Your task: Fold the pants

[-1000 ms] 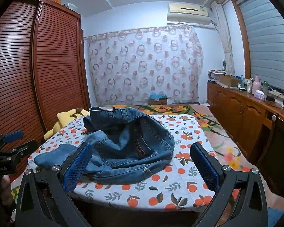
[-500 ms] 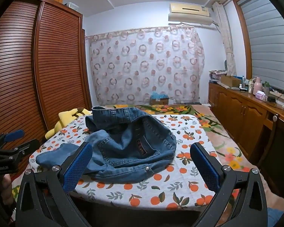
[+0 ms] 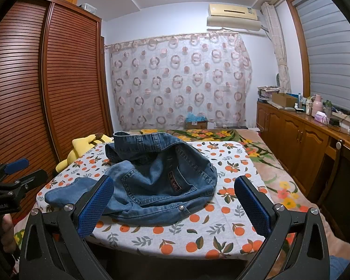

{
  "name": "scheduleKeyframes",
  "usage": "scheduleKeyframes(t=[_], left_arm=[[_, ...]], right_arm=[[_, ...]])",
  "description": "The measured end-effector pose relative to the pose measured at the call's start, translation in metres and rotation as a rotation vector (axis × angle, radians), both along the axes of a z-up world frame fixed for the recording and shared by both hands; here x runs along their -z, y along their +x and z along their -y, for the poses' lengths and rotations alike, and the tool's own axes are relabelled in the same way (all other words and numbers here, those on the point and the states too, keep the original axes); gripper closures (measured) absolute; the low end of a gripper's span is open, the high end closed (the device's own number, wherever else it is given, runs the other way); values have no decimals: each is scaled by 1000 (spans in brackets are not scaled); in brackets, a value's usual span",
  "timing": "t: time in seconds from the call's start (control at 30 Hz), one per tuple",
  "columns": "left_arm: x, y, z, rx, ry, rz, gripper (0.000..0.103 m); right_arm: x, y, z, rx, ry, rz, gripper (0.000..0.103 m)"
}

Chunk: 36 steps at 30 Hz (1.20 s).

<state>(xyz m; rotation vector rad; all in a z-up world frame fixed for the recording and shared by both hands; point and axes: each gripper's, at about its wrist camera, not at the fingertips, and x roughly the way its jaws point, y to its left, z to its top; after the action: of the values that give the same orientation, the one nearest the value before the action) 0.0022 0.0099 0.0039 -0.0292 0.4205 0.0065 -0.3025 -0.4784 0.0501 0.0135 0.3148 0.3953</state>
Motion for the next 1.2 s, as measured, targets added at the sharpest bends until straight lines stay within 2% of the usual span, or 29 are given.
scheduleKeyframes(t=[1.2], left_arm=[[-3,-6,6,-5,4,12,1]], right_arm=[[-2,-3,-1,-2,3,4,0]])
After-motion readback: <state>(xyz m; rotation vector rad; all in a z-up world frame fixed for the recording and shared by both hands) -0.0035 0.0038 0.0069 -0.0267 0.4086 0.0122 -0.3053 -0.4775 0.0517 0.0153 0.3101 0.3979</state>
